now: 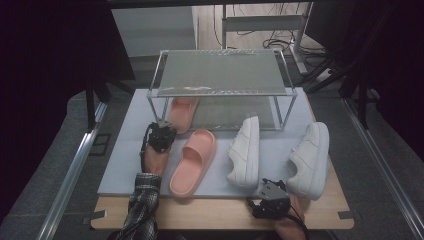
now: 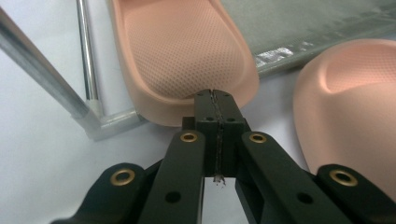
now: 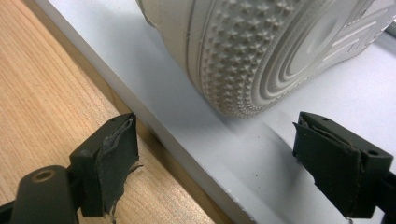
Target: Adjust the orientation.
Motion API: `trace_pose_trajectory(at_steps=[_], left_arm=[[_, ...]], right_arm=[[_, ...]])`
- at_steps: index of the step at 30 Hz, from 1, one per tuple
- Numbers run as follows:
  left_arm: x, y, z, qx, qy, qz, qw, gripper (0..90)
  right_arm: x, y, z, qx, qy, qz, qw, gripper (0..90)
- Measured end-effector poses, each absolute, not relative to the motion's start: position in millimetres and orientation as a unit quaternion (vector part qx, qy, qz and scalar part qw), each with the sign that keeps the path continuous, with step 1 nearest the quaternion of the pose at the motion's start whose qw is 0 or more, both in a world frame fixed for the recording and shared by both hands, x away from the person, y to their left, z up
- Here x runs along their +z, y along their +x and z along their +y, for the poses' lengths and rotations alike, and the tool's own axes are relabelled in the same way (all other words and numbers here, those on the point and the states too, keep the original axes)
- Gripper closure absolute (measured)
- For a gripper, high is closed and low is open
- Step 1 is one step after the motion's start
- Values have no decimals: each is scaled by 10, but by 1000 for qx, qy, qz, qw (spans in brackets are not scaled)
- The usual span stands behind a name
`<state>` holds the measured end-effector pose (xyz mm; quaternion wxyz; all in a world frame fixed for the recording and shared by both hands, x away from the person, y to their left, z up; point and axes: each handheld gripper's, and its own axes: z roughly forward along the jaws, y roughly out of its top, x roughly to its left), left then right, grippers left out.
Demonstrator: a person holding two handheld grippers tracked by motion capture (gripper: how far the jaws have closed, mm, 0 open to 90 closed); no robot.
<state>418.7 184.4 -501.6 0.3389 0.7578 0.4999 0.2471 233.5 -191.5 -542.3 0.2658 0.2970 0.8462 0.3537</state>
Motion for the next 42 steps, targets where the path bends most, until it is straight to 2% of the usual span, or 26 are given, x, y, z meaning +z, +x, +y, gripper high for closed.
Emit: trace_pose_trajectory(at_steps=[20, 42], left_arm=[[-5048, 4339, 1757, 255, 750, 511, 332, 899], [-4819, 3995, 1931, 222, 761, 483, 371, 898]], right_arm=[[-5422, 2336, -1920, 354, 296, 846, 265, 146], [-5424, 2334, -1914, 352, 295, 847, 267, 146]])
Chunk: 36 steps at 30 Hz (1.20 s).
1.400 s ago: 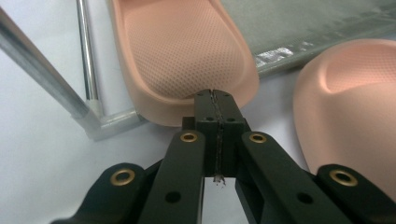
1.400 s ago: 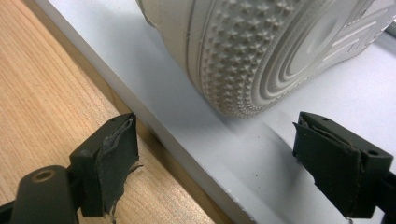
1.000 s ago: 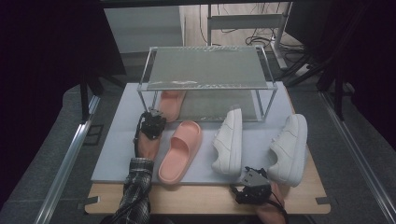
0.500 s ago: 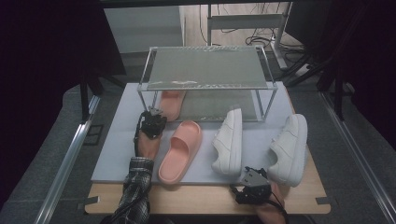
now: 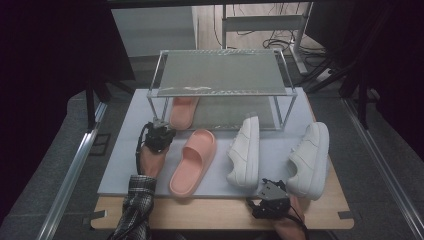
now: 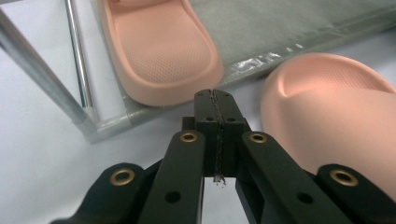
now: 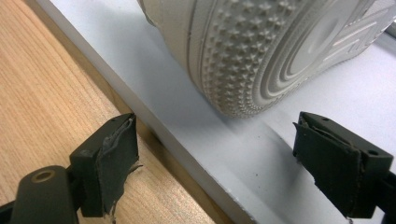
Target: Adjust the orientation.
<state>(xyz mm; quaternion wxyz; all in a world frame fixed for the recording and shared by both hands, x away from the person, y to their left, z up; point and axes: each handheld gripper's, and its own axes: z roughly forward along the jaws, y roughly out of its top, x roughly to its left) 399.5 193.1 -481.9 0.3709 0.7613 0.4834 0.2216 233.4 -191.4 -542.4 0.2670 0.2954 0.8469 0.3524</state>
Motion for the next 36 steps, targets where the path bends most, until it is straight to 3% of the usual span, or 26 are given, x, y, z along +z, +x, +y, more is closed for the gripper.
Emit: trace_pose_trajectory(at_steps=[36], left_arm=[[-4746, 3272, 1997, 164, 782, 440, 410, 802]], right_arm=[[-5425, 2331, -1908, 352, 297, 846, 268, 147]])
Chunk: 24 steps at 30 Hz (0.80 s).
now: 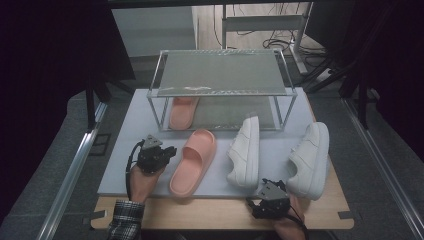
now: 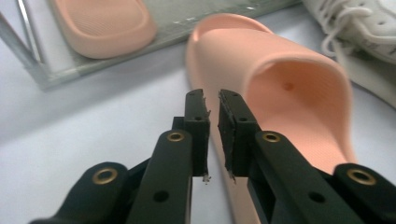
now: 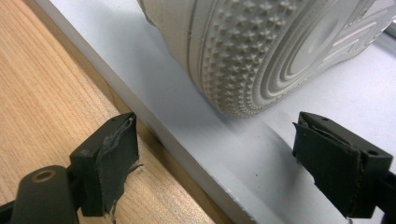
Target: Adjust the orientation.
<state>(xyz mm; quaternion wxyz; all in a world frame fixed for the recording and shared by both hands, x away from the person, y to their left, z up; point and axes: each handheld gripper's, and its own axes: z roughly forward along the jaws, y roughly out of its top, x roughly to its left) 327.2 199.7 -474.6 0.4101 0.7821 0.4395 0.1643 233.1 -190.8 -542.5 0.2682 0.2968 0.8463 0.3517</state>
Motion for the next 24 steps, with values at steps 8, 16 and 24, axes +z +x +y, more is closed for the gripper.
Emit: trace_pose_trajectory(at_steps=[8, 16, 24], left_arm=[[-4770, 3246, 1928, 153, 786, 434, 414, 684], [-4820, 3345, 1830, 150, 788, 436, 407, 659], [-4875, 3460, 1751, 150, 788, 443, 400, 701]], right_arm=[[-5424, 2332, -1908, 351, 297, 846, 269, 148], [-5424, 2332, -1908, 351, 297, 846, 269, 148], [-5424, 2332, -1908, 352, 297, 846, 268, 147]])
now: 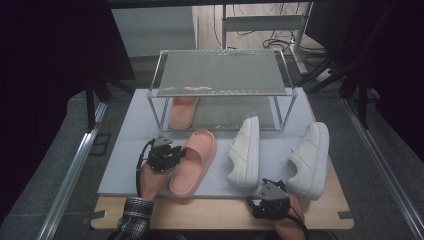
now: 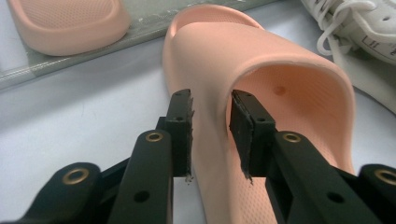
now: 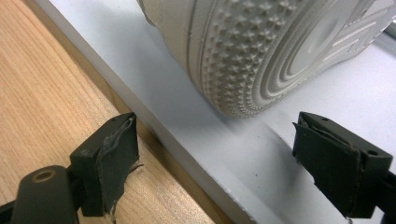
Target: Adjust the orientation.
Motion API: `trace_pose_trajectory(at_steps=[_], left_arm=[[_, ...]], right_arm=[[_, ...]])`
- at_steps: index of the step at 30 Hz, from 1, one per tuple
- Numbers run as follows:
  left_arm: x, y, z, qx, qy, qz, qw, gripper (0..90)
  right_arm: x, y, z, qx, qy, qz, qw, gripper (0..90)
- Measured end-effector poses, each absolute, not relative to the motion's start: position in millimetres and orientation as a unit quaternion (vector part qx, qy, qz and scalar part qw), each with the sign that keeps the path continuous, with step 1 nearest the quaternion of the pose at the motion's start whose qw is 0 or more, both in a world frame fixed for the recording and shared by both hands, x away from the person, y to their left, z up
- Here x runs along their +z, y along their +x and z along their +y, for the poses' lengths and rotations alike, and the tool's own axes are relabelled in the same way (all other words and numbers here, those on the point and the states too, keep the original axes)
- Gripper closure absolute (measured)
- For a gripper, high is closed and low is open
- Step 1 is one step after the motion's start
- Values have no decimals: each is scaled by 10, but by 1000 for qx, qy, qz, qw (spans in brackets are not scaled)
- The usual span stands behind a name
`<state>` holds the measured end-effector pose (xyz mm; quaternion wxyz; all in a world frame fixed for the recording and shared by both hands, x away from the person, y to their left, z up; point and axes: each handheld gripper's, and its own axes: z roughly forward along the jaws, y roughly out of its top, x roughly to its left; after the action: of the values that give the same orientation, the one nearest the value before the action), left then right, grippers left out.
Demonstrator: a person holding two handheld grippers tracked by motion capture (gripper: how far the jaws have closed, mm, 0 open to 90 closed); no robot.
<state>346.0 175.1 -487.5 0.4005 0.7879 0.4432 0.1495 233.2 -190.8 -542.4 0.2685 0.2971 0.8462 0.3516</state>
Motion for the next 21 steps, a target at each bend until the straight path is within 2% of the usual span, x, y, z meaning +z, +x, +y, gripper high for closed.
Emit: trace_pose_trajectory(at_steps=[15, 21], left_arm=[[-4838, 3497, 1665, 149, 780, 460, 396, 819], [-4754, 3515, 1675, 147, 776, 463, 403, 829]], right_arm=[[-5425, 2334, -1910, 352, 296, 847, 268, 147], [-5424, 2335, -1912, 351, 294, 847, 269, 147]])
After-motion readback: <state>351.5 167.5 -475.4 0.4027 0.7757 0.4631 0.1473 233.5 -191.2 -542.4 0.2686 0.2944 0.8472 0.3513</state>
